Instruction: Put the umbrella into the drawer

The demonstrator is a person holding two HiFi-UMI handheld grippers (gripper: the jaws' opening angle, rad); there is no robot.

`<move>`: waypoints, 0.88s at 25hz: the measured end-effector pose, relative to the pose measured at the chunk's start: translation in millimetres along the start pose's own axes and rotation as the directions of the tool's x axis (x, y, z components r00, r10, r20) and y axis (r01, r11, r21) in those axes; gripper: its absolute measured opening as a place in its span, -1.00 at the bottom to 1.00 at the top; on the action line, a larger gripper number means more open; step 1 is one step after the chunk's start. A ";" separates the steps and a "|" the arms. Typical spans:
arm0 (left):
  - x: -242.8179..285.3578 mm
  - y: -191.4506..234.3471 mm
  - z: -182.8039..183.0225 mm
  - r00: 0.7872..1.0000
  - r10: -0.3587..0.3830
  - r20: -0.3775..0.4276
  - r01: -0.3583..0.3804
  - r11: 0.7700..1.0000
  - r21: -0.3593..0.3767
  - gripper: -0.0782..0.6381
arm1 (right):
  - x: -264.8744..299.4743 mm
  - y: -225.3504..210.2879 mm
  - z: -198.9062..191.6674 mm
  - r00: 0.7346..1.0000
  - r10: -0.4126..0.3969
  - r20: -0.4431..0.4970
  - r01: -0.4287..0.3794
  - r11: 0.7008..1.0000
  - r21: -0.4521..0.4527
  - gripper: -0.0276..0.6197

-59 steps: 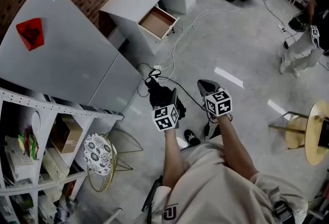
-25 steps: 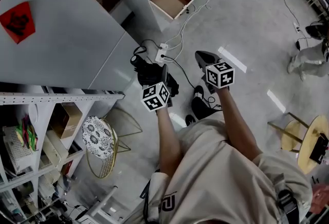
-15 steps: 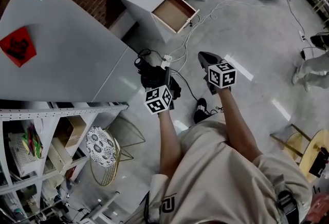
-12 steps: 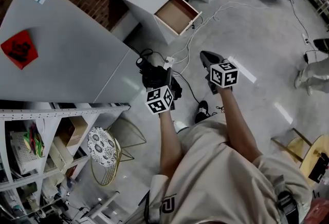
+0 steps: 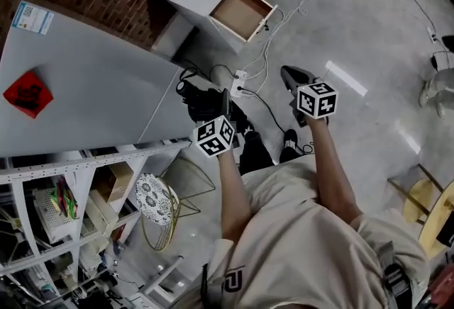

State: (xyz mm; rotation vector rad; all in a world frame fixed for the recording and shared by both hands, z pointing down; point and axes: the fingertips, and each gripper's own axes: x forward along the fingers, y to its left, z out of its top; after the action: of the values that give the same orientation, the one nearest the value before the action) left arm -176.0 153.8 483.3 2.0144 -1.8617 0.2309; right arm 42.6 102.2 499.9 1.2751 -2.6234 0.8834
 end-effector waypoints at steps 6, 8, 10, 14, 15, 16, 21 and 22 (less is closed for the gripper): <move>3.3 -16.2 -9.8 0.999 -0.033 -0.016 0.033 0.999 0.024 -0.01 | -19.0 -14.4 -6.8 1.000 -0.015 0.002 0.015 1.000 -0.001 -0.70; 6.9 -17.0 -12.9 0.999 -0.044 -0.025 0.045 0.999 0.023 -0.01 | -16.3 -14.9 -5.5 1.000 -0.008 0.000 0.008 1.000 -0.003 -0.70; 9.9 -14.0 -17.0 0.998 -0.051 -0.036 0.052 0.998 0.028 -0.01 | -11.5 -8.5 -5.5 1.000 0.012 -0.005 -0.012 1.000 -0.015 -0.71; 22.9 -7.6 -12.2 0.998 -0.062 -0.030 0.063 0.998 0.024 -0.01 | 0.9 5.2 3.2 0.999 0.042 -0.005 -0.042 0.998 -0.049 -0.71; 26.5 -8.7 -9.0 0.997 -0.068 -0.024 0.068 0.997 0.019 -0.01 | 2.3 6.1 7.2 0.999 0.040 -0.005 -0.040 0.997 -0.059 -0.71; 29.2 -10.6 -6.4 0.997 -0.075 -0.019 0.075 0.997 0.014 -0.01 | 2.8 6.0 10.6 0.999 0.035 -0.005 -0.035 0.997 -0.067 -0.71; 44.1 -19.9 -7.5 0.992 -0.122 -0.038 0.123 0.992 0.021 -0.01 | 6.3 -6.3 15.9 1.000 0.003 0.004 -0.003 0.999 -0.044 -0.71; 49.7 -18.9 -8.6 0.990 -0.129 -0.047 0.131 0.991 0.028 -0.01 | 9.9 -8.4 14.7 1.000 0.001 -0.001 -0.001 0.999 -0.041 -0.71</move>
State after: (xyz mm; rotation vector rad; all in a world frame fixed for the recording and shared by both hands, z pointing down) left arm -150.9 112.2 506.6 2.1241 -1.7017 0.2689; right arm 44.8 83.4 494.9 1.2626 -2.6272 0.8253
